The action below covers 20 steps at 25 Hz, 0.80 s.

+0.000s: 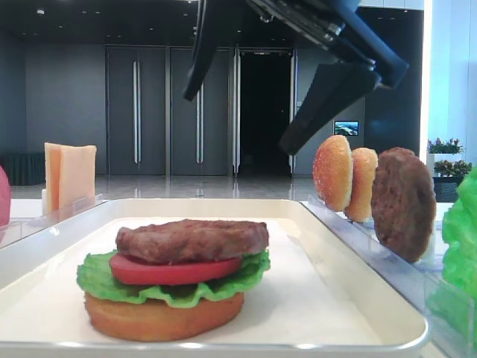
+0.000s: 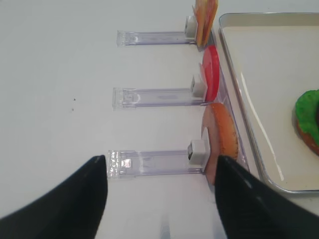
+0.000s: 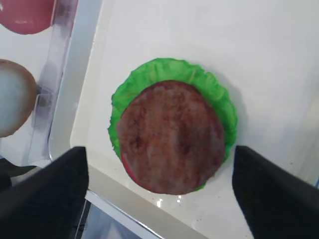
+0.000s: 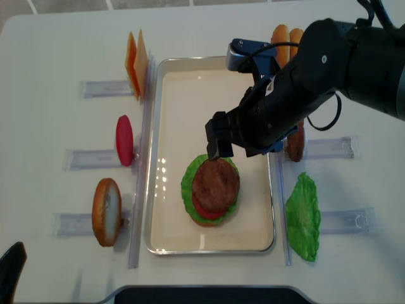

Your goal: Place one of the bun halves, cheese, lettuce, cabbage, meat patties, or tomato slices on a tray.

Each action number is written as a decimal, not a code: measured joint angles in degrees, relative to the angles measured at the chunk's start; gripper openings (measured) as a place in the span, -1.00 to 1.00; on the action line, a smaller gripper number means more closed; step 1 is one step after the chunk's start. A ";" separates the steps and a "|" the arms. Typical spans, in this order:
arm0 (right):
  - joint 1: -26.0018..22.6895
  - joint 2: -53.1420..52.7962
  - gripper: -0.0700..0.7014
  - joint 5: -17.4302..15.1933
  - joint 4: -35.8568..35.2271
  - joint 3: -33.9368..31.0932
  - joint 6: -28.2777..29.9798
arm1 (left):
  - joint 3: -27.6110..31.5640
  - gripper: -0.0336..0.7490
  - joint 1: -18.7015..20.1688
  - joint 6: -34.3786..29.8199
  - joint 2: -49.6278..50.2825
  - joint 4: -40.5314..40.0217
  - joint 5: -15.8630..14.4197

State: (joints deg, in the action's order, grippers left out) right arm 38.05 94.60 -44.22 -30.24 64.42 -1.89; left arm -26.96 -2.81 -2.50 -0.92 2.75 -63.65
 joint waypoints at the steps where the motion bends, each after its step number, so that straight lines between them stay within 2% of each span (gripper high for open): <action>1: 0.00 0.00 0.70 -1.55 2.41 1.43 -1.87 | 0.00 0.41 0.00 0.00 0.00 0.00 0.00; 3: 0.00 0.00 0.70 -5.08 6.68 4.04 -4.77 | 0.00 0.41 0.00 0.00 0.00 0.00 0.00; 8: 0.00 0.00 0.70 -14.36 14.65 11.28 -7.69 | 0.00 0.41 0.00 0.00 0.00 0.00 0.00; 13: 0.00 -0.06 0.70 -22.32 17.45 17.12 -7.87 | 0.00 0.41 0.00 0.00 0.00 0.00 0.00; 16: 0.00 -0.12 0.70 -24.74 18.36 19.42 -7.87 | 0.00 0.41 0.00 0.00 0.00 0.00 0.00; 20: 0.00 -0.12 0.70 -25.63 20.26 20.95 -7.87 | 0.00 0.41 0.00 0.00 0.00 0.00 0.00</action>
State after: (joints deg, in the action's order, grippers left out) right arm 38.05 94.48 -69.84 -9.98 85.36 -9.76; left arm -26.96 -2.81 -2.50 -0.92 2.75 -63.65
